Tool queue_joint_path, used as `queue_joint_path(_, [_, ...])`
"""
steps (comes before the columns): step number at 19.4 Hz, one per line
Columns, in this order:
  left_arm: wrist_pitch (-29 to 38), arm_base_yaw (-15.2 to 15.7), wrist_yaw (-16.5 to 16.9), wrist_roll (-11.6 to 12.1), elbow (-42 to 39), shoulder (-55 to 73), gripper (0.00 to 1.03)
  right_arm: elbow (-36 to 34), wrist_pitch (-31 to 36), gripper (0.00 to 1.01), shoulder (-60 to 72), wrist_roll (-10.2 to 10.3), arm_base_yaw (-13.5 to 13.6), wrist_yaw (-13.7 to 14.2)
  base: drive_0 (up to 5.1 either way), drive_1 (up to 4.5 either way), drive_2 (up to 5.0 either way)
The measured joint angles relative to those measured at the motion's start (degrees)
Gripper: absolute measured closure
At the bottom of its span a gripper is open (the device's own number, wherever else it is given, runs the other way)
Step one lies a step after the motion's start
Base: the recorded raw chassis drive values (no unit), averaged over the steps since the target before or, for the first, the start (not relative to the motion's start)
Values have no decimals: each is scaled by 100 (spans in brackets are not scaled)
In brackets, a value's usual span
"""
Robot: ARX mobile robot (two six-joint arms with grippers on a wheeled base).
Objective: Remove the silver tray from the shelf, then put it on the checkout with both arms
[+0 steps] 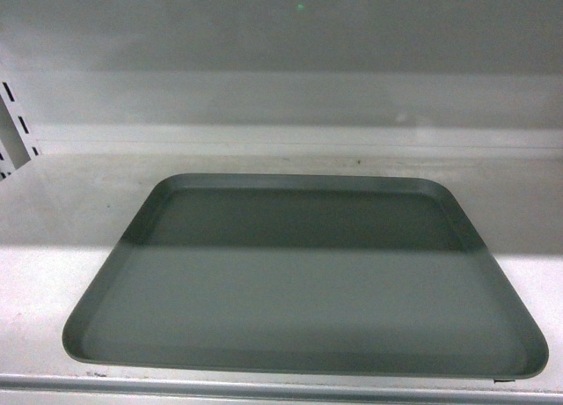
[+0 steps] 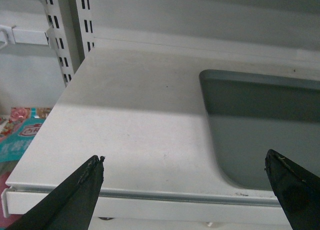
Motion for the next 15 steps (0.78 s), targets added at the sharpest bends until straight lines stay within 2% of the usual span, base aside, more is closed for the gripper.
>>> queue_joint_path(2, [496, 247, 188, -144, 68, 382, 5, 31, 664, 3, 614, 155, -7, -98, 0, 0, 0])
queue_joint_path(3, [911, 369, 334, -190, 120, 798, 5, 76, 1185, 3, 1110, 160, 7, -210, 0, 0, 0])
queue_joint_path(4, [1355, 341, 385, -162, 129, 1290, 5, 90, 1764, 3, 1687, 151, 59, -262, 0, 0, 0])
queue_joint_path(5, [1934, 238, 411, -105, 129, 1952, 5, 90, 2503, 3, 2494, 138, 83, -372, 0, 0, 0])
queue_joint_path(8, [3329, -205, 297, 114, 149, 3534, 5, 90, 4225, 3, 4385, 76, 249, -372, 0, 0, 0])
queue_joint_path(9, [3980, -426, 168, 247, 214, 4350, 5, 90, 4929, 3, 5213, 61, 334, -400, 0, 0, 0])
queue_joint_path(11, [5049, -678, 133, 411, 557, 5882, 5, 278, 6008, 3, 6693, 44, 428, -407, 0, 0, 0])
queue_joint_path(13, [5563, -807, 87, 518, 994, 6926, 5, 619, 6492, 3, 7663, 46, 553, -420, 0, 0, 0])
queue_joint_path(15, [5643, -890, 87, 542, 1401, 7792, 5, 986, 6526, 3, 8397, 50, 693, -426, 0, 0, 0])
